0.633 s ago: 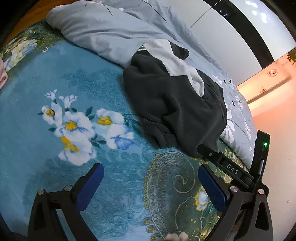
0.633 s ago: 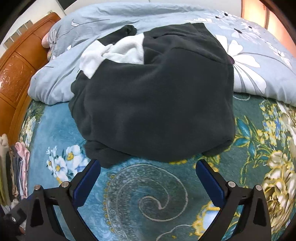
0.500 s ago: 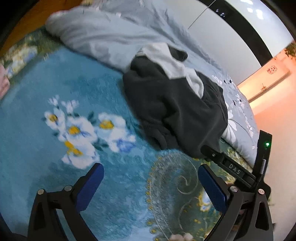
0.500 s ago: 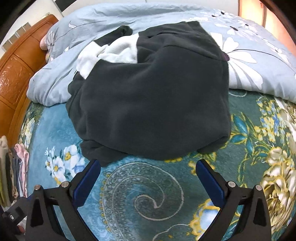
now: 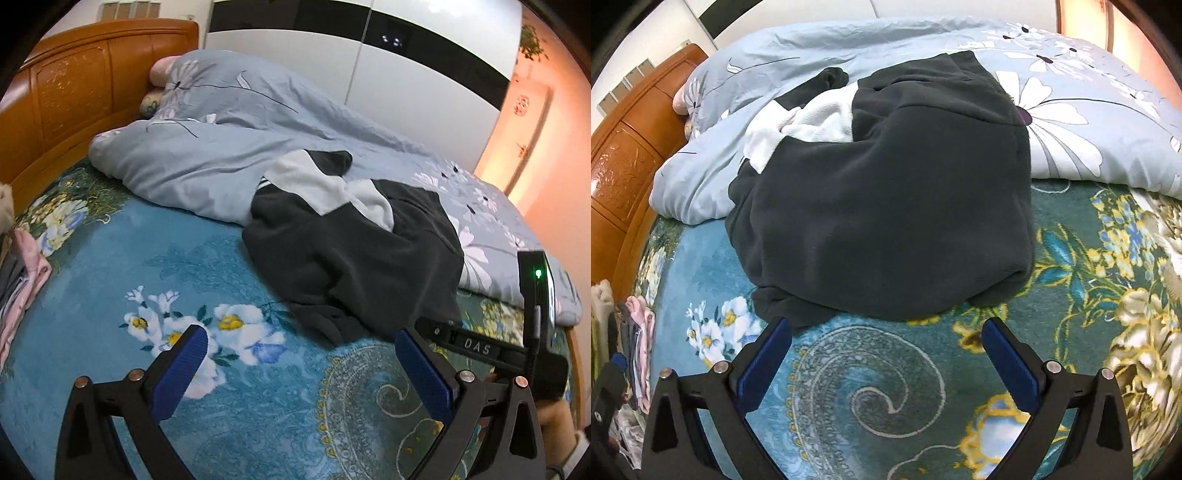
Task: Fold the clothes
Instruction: 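Move the right tool toward the crumpled dark grey jacket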
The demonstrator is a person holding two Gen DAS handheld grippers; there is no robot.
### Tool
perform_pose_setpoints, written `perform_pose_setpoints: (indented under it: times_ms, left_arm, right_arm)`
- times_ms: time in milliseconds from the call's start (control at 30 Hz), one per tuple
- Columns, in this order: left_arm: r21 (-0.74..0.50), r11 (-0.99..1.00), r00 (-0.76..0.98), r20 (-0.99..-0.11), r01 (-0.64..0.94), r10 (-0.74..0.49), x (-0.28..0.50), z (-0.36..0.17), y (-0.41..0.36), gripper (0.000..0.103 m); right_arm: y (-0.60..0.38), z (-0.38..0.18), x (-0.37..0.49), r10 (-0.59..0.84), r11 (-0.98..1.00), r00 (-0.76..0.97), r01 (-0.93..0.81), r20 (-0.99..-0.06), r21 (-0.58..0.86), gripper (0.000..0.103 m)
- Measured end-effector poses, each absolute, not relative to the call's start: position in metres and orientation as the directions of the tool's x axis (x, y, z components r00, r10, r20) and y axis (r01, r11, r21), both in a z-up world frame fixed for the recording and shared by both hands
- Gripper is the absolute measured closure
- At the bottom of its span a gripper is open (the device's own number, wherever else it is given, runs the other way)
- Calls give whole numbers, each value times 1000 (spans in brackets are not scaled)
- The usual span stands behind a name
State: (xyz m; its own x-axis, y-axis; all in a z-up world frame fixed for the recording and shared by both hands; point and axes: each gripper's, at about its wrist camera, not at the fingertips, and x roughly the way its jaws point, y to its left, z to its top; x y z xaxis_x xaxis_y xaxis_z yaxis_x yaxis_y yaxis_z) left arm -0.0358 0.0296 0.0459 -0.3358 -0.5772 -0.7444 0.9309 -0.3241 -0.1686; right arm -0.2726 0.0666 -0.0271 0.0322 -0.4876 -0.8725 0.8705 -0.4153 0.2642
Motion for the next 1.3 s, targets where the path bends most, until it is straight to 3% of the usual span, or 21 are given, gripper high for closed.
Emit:
perform_pose_setpoints:
  times_ms: [633,1300]
  left_arm:
    - [-107,-360,-308,-766,927,-564,-40,38,34,0]
    - [-123,-338,-299,-789,933,-537,-29,26,31,0]
  right_arm:
    - [65,-34,-275,-416,-437,-35,884,-909,166,0]
    - [64,-33,-252,-477,-348,-12,921,-879,177,0]
